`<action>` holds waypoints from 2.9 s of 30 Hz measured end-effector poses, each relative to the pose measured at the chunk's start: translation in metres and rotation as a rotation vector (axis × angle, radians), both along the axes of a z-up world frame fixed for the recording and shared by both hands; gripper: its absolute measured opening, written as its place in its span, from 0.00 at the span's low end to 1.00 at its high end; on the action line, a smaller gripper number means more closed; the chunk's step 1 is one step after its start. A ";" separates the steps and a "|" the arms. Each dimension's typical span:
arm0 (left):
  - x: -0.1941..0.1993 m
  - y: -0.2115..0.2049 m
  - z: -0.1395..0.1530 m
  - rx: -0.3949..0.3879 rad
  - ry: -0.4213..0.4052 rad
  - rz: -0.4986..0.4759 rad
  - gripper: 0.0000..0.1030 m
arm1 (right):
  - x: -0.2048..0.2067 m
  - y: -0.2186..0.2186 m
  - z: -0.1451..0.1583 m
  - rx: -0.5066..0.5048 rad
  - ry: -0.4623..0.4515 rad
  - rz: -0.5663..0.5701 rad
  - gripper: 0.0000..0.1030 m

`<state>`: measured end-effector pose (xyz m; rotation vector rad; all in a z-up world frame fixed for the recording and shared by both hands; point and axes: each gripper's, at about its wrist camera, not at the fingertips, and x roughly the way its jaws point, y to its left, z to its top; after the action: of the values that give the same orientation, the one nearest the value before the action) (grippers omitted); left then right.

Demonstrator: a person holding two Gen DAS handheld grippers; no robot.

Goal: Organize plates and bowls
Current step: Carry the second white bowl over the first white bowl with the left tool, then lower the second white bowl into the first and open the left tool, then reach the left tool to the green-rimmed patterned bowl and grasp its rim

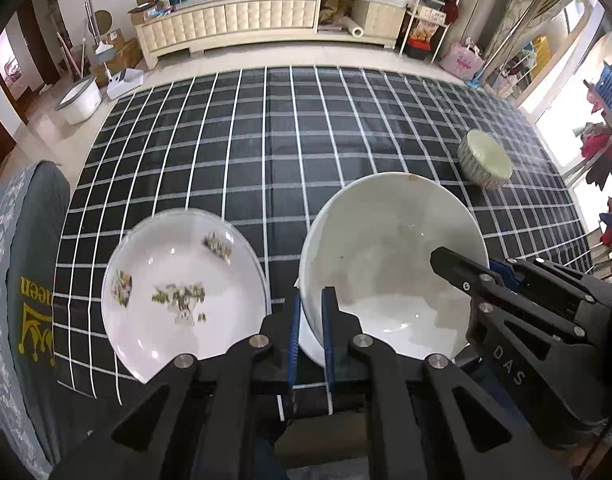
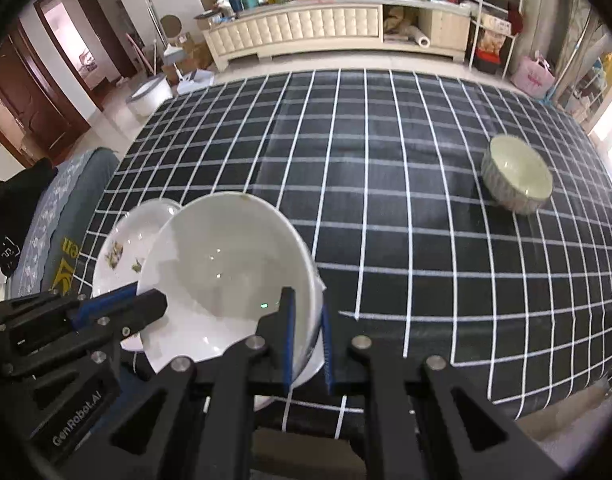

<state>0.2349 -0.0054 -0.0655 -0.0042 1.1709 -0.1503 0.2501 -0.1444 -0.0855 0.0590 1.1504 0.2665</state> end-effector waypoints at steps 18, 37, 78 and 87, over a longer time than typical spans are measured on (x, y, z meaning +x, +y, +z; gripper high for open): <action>-0.009 0.011 -0.049 -0.056 0.082 0.008 0.09 | 0.000 0.003 -0.042 -0.016 0.099 -0.004 0.15; -0.010 0.014 -0.045 -0.050 0.068 0.030 0.10 | 0.001 0.001 -0.033 -0.010 0.105 0.030 0.61; 0.045 -0.185 0.048 -0.013 -0.119 -0.178 0.37 | 0.053 -0.212 0.043 0.013 -0.057 -0.146 0.73; 0.094 -0.206 0.021 0.017 -0.063 -0.123 0.37 | 0.081 -0.236 0.023 0.011 -0.023 -0.163 0.73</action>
<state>0.3287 -0.2117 -0.0448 0.0874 1.1094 -0.2470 0.3312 -0.3803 -0.0623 0.1584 1.1150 0.1280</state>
